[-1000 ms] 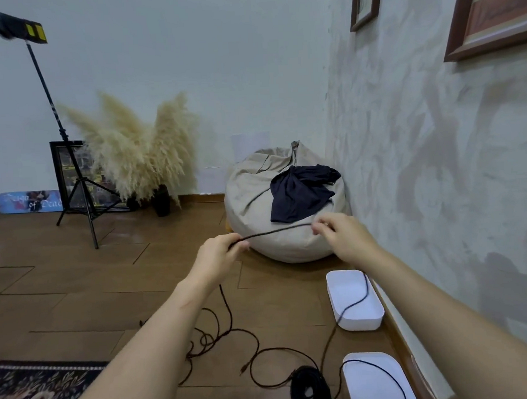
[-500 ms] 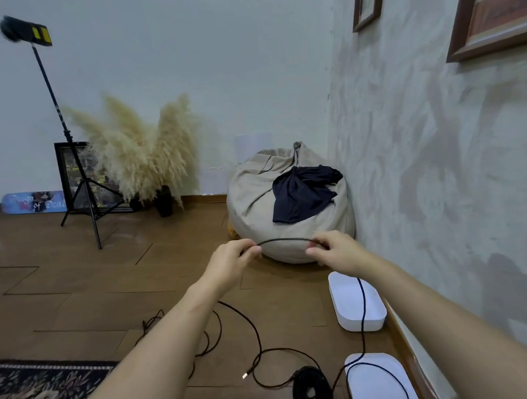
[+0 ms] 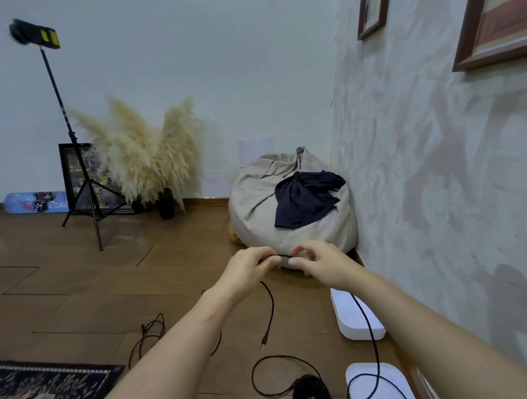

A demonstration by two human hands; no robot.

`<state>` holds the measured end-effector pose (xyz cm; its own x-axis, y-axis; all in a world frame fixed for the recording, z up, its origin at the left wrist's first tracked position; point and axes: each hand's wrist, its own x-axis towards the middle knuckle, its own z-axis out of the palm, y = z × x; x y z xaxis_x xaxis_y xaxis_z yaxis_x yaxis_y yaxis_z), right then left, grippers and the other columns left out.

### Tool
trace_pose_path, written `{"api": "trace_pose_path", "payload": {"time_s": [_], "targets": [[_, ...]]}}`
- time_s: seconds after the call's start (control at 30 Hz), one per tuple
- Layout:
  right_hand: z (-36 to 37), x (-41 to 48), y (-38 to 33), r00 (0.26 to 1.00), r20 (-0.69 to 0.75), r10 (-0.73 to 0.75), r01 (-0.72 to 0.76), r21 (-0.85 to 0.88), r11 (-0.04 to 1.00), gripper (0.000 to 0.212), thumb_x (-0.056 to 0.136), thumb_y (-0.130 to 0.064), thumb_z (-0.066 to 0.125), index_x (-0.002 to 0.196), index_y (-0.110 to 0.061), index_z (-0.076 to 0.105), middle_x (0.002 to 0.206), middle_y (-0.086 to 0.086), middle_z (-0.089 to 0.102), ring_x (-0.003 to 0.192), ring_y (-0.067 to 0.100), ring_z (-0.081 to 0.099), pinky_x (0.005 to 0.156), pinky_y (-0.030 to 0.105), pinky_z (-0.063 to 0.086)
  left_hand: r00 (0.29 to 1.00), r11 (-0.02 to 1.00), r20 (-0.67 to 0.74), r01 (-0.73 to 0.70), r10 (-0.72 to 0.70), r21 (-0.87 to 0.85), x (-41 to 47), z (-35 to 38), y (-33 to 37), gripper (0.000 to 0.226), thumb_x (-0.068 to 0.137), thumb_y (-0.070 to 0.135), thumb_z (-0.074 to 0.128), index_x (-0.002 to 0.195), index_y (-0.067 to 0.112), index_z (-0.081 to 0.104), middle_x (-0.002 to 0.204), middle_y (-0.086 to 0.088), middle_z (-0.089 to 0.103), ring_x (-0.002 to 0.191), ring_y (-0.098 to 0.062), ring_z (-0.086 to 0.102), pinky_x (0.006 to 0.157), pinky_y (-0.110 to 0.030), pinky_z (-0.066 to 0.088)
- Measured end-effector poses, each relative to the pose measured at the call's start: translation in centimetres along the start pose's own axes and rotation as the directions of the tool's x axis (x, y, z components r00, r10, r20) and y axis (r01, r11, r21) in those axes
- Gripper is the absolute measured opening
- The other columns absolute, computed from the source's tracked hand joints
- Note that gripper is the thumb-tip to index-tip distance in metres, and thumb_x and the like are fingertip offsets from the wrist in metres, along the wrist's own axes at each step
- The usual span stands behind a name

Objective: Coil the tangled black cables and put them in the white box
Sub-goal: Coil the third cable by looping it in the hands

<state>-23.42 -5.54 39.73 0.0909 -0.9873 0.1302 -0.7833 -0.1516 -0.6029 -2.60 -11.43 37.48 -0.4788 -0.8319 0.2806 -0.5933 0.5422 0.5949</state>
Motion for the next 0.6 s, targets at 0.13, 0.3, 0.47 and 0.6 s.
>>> {"api": "trace_pose_path", "payload": {"time_s": [0.13,0.3,0.47,0.6], "targets": [[-0.5,0.4,0.1,0.992,-0.119,-0.028,0.009,-0.155,0.988,0.024,0.105,-0.038,0.051,0.09,-0.027,0.067,0.078,-0.008,0.063,0.078,0.016,0.058,0.063,0.03,0.039,0.999,0.999,0.005,0.033,-0.033,0.019,0.1,0.1,-0.8,0.027,0.102,0.044,0.058,0.09,0.025,0.072,0.079,0.0,0.068,0.078,-0.018,0.061,0.072,-0.041,0.05],[-0.9,0.4,1.5,0.991,-0.126,0.047,-0.076,-0.234,0.969,0.03,0.107,-0.034,0.044,0.088,-0.021,0.063,0.081,-0.003,0.065,0.078,0.02,0.061,0.066,0.034,0.042,0.998,0.994,0.011,0.057,-0.058,0.096,0.1,-0.2,-1.4,0.03,0.103,0.045,0.056,0.089,0.023,0.071,0.074,0.004,0.064,0.072,-0.014,0.059,0.064,-0.032,0.045],[-0.6,0.3,0.4,1.0,-0.023,0.009,-0.012,-0.156,0.988,0.016,0.105,-0.034,0.05,0.109,-0.027,0.064,0.092,-0.013,0.065,0.091,0.013,0.061,0.075,0.03,0.041,1.0,0.997,-0.002,-0.005,0.005,0.078,0.1,0.9,-0.1,0.031,0.104,0.043,0.053,0.086,0.022,0.067,0.067,0.005,0.058,0.063,-0.01,0.051,0.058,-0.029,0.037],[0.0,0.4,-0.1,0.997,-0.038,-0.074,0.065,-0.201,0.977,0.017,0.104,-0.036,0.054,0.106,-0.028,0.069,0.097,-0.009,0.066,0.092,0.014,0.058,0.074,0.03,0.041,0.997,0.992,0.054,-0.061,0.055,0.113,0.1,1.4,0.1,0.028,0.102,0.045,0.057,0.091,0.021,0.067,0.076,0.001,0.064,0.07,-0.013,0.056,0.062,-0.033,0.041]]}}
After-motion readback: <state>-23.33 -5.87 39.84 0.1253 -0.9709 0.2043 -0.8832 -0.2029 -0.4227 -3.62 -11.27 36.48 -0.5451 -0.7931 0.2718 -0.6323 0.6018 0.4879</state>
